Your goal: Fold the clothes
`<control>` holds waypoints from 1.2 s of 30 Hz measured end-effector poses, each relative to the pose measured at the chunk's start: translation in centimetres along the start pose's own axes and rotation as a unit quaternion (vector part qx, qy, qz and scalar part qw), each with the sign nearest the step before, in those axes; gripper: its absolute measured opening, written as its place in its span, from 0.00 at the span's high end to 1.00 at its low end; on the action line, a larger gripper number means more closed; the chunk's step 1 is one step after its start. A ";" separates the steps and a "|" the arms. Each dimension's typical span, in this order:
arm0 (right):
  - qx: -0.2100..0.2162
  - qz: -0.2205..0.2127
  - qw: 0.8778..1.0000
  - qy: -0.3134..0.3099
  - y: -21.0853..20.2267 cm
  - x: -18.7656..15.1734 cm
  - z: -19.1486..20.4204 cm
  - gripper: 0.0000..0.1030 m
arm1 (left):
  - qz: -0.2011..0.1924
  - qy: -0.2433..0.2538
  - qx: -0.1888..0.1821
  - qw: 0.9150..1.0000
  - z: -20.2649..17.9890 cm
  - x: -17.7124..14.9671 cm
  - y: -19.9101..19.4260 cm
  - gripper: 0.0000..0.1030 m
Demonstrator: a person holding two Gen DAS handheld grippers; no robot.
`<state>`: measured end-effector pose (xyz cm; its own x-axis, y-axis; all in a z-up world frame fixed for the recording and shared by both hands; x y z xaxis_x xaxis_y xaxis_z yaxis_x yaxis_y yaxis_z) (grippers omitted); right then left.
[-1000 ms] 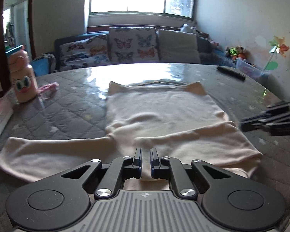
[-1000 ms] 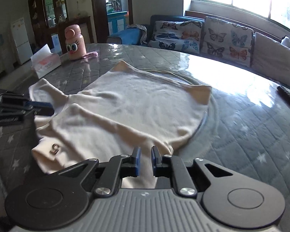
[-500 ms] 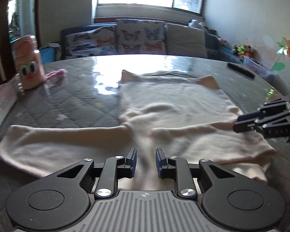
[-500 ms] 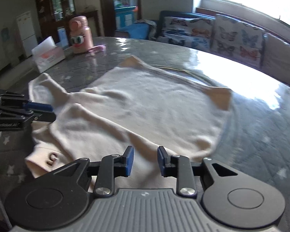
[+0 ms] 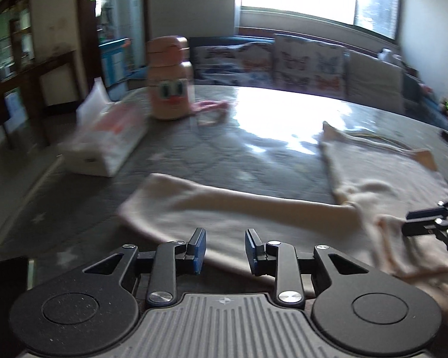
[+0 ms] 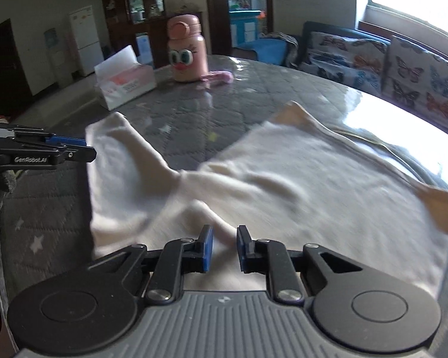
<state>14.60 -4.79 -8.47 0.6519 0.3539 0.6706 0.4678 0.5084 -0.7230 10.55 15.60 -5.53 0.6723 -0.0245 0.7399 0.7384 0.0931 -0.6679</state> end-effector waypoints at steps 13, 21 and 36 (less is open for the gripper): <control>0.031 0.004 0.999 -0.041 -1.7 -0.5 3.0 0.84 | 0.012 -0.057 0.064 0.996 5.0 -0.5 1.0 0.58; 0.046 0.021 0.997 -0.052 -1.4 -2.6 4.7 0.84 | 0.017 -0.082 0.082 0.993 6.1 -0.5 1.7 0.57; 0.023 -0.011 1.000 -0.009 -5.9 -3.0 1.8 0.84 | -0.003 -0.101 0.067 0.993 6.0 0.9 2.5 0.96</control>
<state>8.81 -7.40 -5.92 0.6306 0.3555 0.6899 0.4545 0.5515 -0.6995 12.73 21.82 -6.03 0.6338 0.1734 0.7538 0.7193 0.2264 -0.6568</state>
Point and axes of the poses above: each gripper's, at about its wrist camera, not at the fingertips, and y roughly the way its jaws point, z to its left, x to its top, the point moved 10 cm from there along y, roughly the way its jaws point, and after that the axes turned 7 degrees about y, right-handed, at the moved point
